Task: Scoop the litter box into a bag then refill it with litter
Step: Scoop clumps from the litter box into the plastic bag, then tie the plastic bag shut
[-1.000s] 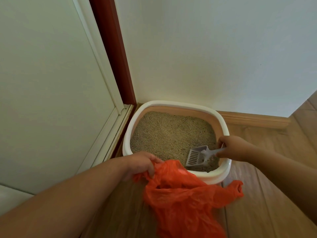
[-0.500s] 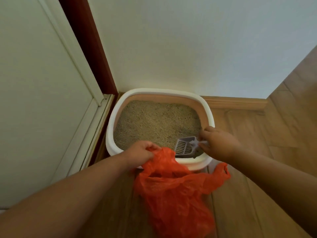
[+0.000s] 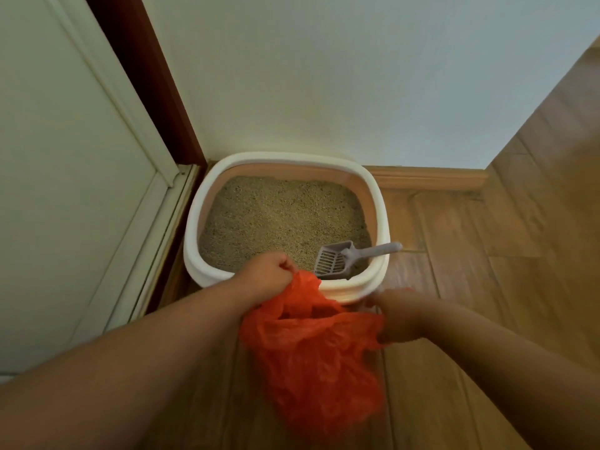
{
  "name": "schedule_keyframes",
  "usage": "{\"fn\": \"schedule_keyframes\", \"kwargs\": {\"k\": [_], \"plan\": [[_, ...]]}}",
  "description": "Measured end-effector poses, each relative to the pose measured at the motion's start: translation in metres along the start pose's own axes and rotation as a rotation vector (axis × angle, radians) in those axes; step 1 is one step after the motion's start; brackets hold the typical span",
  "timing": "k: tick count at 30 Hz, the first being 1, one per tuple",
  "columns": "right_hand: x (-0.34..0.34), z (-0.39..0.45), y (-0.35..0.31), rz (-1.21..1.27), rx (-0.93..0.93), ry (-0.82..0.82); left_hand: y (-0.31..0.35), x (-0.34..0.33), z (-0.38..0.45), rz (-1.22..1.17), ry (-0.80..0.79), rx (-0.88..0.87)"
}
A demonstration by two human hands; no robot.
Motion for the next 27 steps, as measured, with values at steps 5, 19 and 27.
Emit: {"fn": "schedule_keyframes", "kwargs": {"k": [5, 19, 27], "plan": [[-0.002, -0.003, 0.010, -0.116, -0.021, 0.055, 0.032, 0.011, -0.021, 0.312, -0.181, -0.004], [0.123, -0.123, -0.034, 0.301, -0.100, 0.658, 0.137, 0.048, -0.119, 0.505, -0.204, 0.002], [0.122, -0.152, -0.032, 0.844, 0.013, 0.883, 0.151, 0.075, -0.150, -0.004, 0.314, -0.239]]}}
Point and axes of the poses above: each hand's wrist, its own z-axis towards the middle knuckle, its own x-axis out of the back of the hand, y = z × x, the point moved 3 cm from there along z, towards the middle knuckle, and after that the axes turned 11 degrees about -z, right-handed, at the moved point
